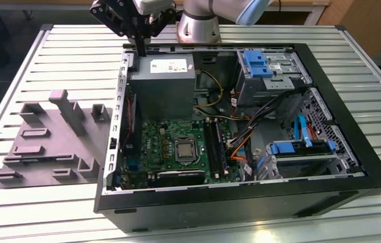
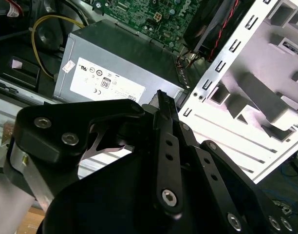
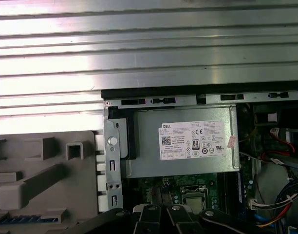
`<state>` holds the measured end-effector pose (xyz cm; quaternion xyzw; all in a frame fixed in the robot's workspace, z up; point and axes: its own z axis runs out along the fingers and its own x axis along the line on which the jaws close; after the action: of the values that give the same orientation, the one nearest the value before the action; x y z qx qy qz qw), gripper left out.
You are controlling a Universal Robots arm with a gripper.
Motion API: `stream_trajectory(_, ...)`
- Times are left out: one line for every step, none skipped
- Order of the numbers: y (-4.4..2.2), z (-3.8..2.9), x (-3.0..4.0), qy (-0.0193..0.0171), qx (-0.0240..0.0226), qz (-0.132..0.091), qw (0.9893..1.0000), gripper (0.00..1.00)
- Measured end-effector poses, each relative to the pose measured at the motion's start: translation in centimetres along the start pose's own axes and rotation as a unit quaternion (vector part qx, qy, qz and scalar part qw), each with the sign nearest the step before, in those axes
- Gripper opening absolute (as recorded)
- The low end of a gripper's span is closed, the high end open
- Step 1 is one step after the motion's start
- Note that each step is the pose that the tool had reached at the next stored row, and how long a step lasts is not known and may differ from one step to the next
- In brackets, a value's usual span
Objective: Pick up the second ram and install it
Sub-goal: 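Reach for the second ram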
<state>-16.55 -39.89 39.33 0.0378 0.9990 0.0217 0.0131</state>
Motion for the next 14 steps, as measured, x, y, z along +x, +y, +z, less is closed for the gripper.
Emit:
stream_trajectory(0.0, 0.0, 0.01, 0.0, 0.0, 0.0, 1.0, 0.11)
stream_trajectory(0.0, 0.0, 0.04, 0.0, 0.0, 0.0, 1.0, 0.11)
stream_trajectory(-0.01, 0.0, 0.07, 0.0, 0.0, 0.0, 1.0, 0.11)
stream_trajectory(-0.01, 0.0, 0.08, 0.0, 0.0, 0.0, 1.0, 0.11)
stream_trajectory(-0.01, 0.0, 0.1, 0.0, 0.0, 0.0, 1.0, 0.11)
stream_trajectory(-0.01, 0.0, 0.12, 0.0, 0.0, 0.0, 1.0, 0.11)
stream_trajectory(-0.01, 0.0, 0.15, 0.0, 0.0, 0.0, 1.0, 0.11)
stream_trajectory(-0.01, 0.0, 0.18, 0.0, 0.0, 0.0, 1.0, 0.11)
stream_trajectory(-0.02, 0.0, 0.2, 0.0, 0.0, 0.0, 1.0, 0.11)
stream_trajectory(-0.02, -0.01, 0.24, 0.0, 0.0, 0.0, 1.0, 0.11)
stream_trajectory(-0.02, -0.01, 0.26, 0.0, 0.0, 0.0, 1.0, 0.11)
stream_trajectory(-0.02, -0.01, 0.3, 0.0, 0.0, 0.0, 1.0, 0.11)
stream_trajectory(-0.03, -0.01, 0.34, 0.0, 0.0, 0.0, 1.0, 0.11)
stream_trajectory(-0.03, -0.01, 0.37, 0.0, 0.0, 0.0, 1.0, 0.11)
